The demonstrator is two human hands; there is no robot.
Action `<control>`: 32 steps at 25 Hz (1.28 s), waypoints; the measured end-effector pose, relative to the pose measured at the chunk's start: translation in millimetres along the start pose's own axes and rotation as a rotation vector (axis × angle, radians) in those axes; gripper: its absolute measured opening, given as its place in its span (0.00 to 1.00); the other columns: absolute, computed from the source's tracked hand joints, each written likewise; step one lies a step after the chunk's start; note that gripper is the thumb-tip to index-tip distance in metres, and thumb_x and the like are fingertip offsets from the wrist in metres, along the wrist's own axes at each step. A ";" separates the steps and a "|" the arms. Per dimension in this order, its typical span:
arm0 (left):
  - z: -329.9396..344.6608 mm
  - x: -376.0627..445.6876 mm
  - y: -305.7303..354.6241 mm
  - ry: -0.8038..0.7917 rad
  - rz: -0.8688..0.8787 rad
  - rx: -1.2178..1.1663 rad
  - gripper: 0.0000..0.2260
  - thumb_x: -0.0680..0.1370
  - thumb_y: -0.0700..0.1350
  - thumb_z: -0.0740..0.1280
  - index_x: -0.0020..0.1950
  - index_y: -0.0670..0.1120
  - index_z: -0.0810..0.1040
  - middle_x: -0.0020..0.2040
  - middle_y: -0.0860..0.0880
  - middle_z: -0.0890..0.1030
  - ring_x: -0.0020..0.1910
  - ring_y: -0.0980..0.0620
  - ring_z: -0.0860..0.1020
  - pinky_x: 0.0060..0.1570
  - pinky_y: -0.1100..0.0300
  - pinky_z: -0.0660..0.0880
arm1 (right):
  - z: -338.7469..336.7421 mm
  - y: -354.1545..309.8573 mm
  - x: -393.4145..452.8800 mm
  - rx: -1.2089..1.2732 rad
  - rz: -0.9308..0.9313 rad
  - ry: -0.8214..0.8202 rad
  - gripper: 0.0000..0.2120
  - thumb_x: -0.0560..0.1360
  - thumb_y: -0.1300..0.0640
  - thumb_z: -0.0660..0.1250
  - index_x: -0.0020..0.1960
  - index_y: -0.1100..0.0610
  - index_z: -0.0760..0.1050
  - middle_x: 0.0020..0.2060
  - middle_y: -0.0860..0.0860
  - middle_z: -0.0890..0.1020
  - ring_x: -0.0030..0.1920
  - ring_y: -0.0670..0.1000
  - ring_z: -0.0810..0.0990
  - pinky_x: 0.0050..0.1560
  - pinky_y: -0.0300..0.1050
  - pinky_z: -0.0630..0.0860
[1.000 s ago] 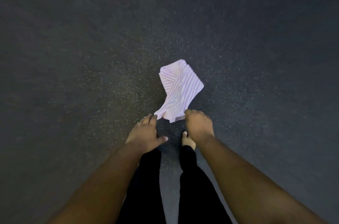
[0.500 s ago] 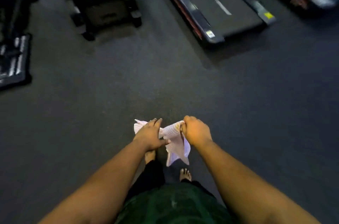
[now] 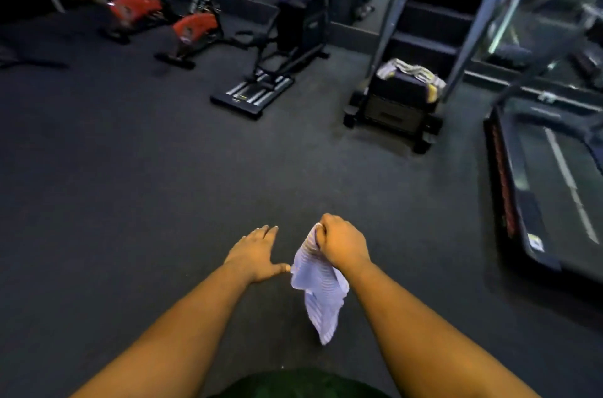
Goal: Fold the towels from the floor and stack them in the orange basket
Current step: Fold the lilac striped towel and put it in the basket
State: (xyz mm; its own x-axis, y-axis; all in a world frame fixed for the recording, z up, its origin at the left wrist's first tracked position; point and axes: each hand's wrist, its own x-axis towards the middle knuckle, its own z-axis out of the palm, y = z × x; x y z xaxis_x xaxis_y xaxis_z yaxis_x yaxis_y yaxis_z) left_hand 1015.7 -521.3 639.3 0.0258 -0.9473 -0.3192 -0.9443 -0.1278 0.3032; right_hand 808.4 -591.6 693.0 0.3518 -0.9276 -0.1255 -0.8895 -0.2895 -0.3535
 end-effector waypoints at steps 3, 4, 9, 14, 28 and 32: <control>-25.3 -56.2 -92.4 0.066 -0.138 -0.046 0.50 0.73 0.72 0.66 0.85 0.49 0.46 0.85 0.46 0.51 0.83 0.46 0.54 0.80 0.47 0.57 | 27.1 -108.3 12.0 -0.011 -0.153 0.000 0.12 0.83 0.49 0.57 0.53 0.56 0.75 0.50 0.56 0.82 0.49 0.60 0.82 0.48 0.53 0.78; -33.2 -74.3 -120.3 0.078 -0.178 -0.063 0.50 0.74 0.71 0.66 0.85 0.49 0.46 0.85 0.46 0.51 0.83 0.46 0.53 0.80 0.48 0.57 | 36.5 -142.2 13.9 -0.007 -0.193 0.004 0.13 0.84 0.49 0.56 0.52 0.56 0.74 0.49 0.55 0.82 0.48 0.59 0.81 0.45 0.52 0.77; -76.3 -170.1 -261.3 0.176 -0.380 -0.123 0.49 0.75 0.69 0.67 0.85 0.50 0.45 0.85 0.47 0.51 0.83 0.46 0.53 0.80 0.47 0.57 | 86.0 -317.2 15.6 0.010 -0.388 -0.002 0.13 0.84 0.49 0.55 0.50 0.54 0.72 0.45 0.52 0.80 0.43 0.55 0.79 0.41 0.51 0.76; -107.3 -254.6 -369.8 0.271 -0.572 -0.184 0.49 0.75 0.69 0.67 0.85 0.51 0.45 0.85 0.48 0.50 0.83 0.47 0.53 0.80 0.48 0.58 | 120.4 -461.1 21.0 0.004 -0.564 -0.066 0.12 0.84 0.48 0.54 0.48 0.53 0.70 0.45 0.50 0.79 0.42 0.54 0.78 0.41 0.51 0.75; -196.2 -347.3 -639.8 0.426 -1.041 -0.278 0.48 0.75 0.69 0.67 0.84 0.51 0.45 0.85 0.48 0.50 0.83 0.48 0.53 0.80 0.49 0.57 | 233.3 -825.9 110.5 0.028 -1.022 -0.260 0.10 0.83 0.50 0.56 0.49 0.53 0.71 0.47 0.50 0.80 0.45 0.54 0.79 0.43 0.51 0.76; -218.0 -361.7 -705.1 0.465 -1.121 -0.317 0.48 0.75 0.69 0.67 0.85 0.51 0.45 0.85 0.48 0.50 0.83 0.48 0.52 0.80 0.49 0.57 | 255.3 -918.8 130.7 0.041 -1.095 -0.263 0.10 0.83 0.50 0.56 0.48 0.53 0.71 0.46 0.50 0.80 0.44 0.55 0.80 0.46 0.53 0.77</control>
State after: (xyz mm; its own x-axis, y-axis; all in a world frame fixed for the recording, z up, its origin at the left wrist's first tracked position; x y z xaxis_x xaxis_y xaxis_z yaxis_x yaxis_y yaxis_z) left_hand 1743.7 -152.4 736.7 0.9367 -0.2771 -0.2140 -0.2089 -0.9329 0.2934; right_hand 1746.1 -386.6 764.8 0.9918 -0.0987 0.0813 -0.0554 -0.9047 -0.4225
